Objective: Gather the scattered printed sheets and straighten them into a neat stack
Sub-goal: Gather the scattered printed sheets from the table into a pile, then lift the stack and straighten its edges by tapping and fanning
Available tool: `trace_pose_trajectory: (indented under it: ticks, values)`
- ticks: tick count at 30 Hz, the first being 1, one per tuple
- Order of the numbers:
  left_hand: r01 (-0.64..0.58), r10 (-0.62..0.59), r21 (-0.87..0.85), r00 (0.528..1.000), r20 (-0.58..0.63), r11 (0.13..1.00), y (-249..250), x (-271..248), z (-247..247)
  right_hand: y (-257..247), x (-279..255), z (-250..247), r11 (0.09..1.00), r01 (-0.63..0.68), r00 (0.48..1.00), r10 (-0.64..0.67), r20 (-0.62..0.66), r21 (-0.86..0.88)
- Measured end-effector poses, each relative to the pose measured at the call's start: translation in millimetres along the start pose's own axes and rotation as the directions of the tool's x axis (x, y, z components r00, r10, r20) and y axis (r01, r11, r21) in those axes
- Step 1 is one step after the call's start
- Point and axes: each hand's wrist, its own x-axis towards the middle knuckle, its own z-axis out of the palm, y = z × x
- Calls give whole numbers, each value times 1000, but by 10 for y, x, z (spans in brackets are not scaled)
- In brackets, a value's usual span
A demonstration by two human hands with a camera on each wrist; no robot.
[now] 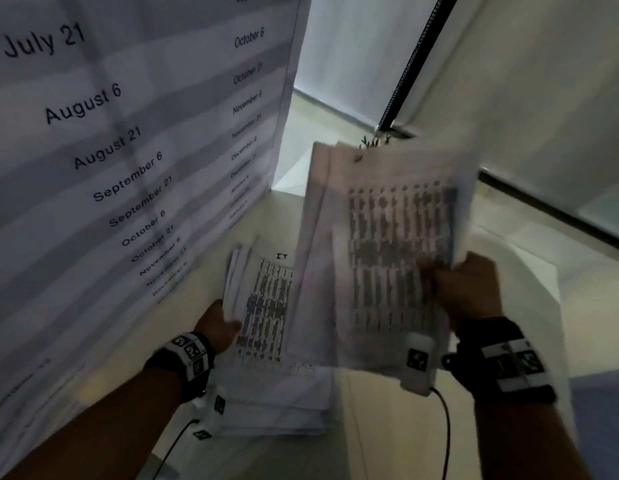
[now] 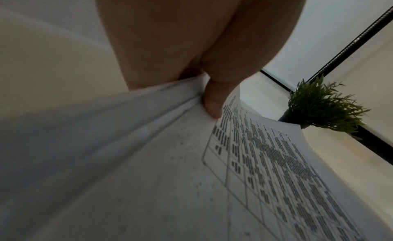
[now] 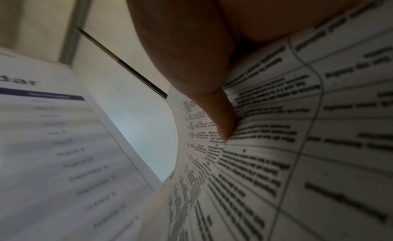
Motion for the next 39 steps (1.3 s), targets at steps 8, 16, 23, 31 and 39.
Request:
trace_pose_trajectory:
  ticks: [8,16,23,31,39]
  values:
    - [112,-110,-105,994,22,988,-43,-38,-31,935,-460,1426,934,-269,859,342,381,-234]
    - [158,-161,-281,987,14,947,88,-117,165,1123,-887,1779,922,-262,810,370,454,-284]
    - [197,-212,-217,976,-49,956,-12,62,168,1128,-898,1787,970,-163,822,234,519,-179]
    - [-17,5,-95,992,-127,995,70,-58,82,1227,-891,1872,973,-35,835,153,529,-226]
    - [-331,327,-338,942,-71,881,484,-723,-400,943,-569,1213,933,-238,825,49,563,268]
